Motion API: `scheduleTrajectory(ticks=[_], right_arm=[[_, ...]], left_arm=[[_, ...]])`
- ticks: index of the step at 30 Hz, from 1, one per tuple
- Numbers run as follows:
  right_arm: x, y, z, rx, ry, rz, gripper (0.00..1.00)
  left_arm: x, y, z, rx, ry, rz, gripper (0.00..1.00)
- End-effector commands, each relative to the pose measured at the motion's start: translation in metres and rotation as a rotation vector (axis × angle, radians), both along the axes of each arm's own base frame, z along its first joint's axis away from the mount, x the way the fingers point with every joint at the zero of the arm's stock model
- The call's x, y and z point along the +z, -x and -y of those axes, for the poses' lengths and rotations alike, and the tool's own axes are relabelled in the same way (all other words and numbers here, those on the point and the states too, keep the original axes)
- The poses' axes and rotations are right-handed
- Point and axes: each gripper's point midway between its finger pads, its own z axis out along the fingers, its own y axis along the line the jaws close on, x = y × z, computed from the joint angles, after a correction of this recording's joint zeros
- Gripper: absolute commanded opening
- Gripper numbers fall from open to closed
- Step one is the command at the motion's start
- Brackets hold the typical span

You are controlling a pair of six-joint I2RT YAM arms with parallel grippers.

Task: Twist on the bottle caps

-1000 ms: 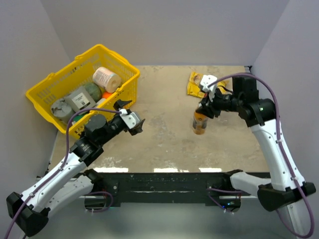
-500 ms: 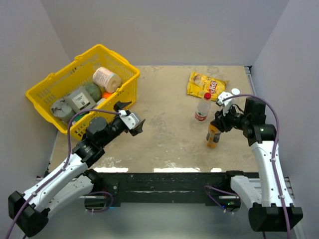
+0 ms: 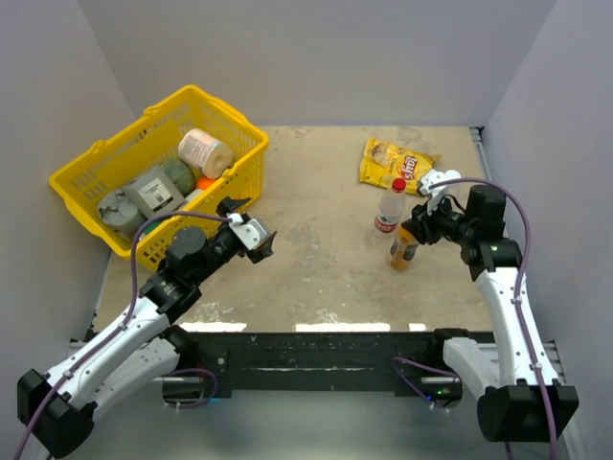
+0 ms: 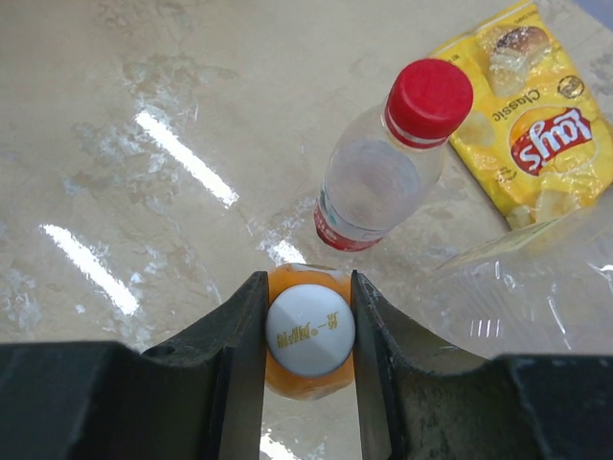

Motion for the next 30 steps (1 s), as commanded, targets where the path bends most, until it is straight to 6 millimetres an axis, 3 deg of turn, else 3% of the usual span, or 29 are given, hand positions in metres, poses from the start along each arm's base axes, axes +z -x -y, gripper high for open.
scheduleTrajectory(ticks=[1, 6, 7, 8, 10, 14, 15, 21, 22, 23, 29, 30], right_arm=[[-0.006, -0.002, 0.001, -0.019, -0.014, 0.017, 0.00], [-0.017, -0.005, 0.005, -0.054, -0.017, 0.008, 0.00], [-0.018, -0.004, 0.005, -0.052, -0.017, 0.007, 0.04], [-0.018, -0.004, 0.005, -0.052, -0.016, 0.008, 0.21], [-0.018, -0.004, 0.007, -0.065, -0.010, 0.009, 0.41], [-0.011, -0.004, 0.013, -0.101, 0.001, 0.033, 0.59], [-0.009, -0.003, 0.014, -0.108, 0.002, 0.038, 0.69], [0.003, -0.001, 0.017, -0.135, 0.004, 0.041, 0.82], [0.007, -0.001, 0.017, -0.135, 0.001, 0.044, 0.84], [0.010, -0.001, 0.016, -0.131, -0.004, 0.047, 0.99], [0.062, 0.009, 0.005, -0.062, -0.029, 0.110, 0.99], [0.082, 0.009, 0.004, -0.061, -0.031, 0.142, 0.99]], left_arm=[[0.015, -0.007, -0.003, 0.022, 0.024, 0.050, 0.99], [0.016, -0.008, -0.002, 0.021, 0.019, 0.051, 0.99], [0.016, -0.008, -0.002, 0.019, 0.019, 0.048, 0.99], [0.015, -0.009, -0.002, 0.021, 0.016, 0.049, 0.99], [0.015, -0.009, -0.002, 0.016, 0.012, 0.049, 0.99], [0.013, -0.009, 0.000, 0.011, 0.013, 0.046, 0.99], [0.012, -0.009, 0.000, 0.010, 0.011, 0.046, 0.99], [0.011, -0.008, 0.003, -0.005, 0.017, 0.046, 0.99], [0.009, -0.008, 0.003, -0.007, 0.017, 0.044, 0.99], [0.009, -0.008, 0.003, -0.005, 0.019, 0.044, 0.99], [0.009, -0.005, 0.004, -0.017, 0.026, 0.037, 0.99], [0.008, -0.005, 0.004, -0.020, 0.024, 0.036, 0.99]])
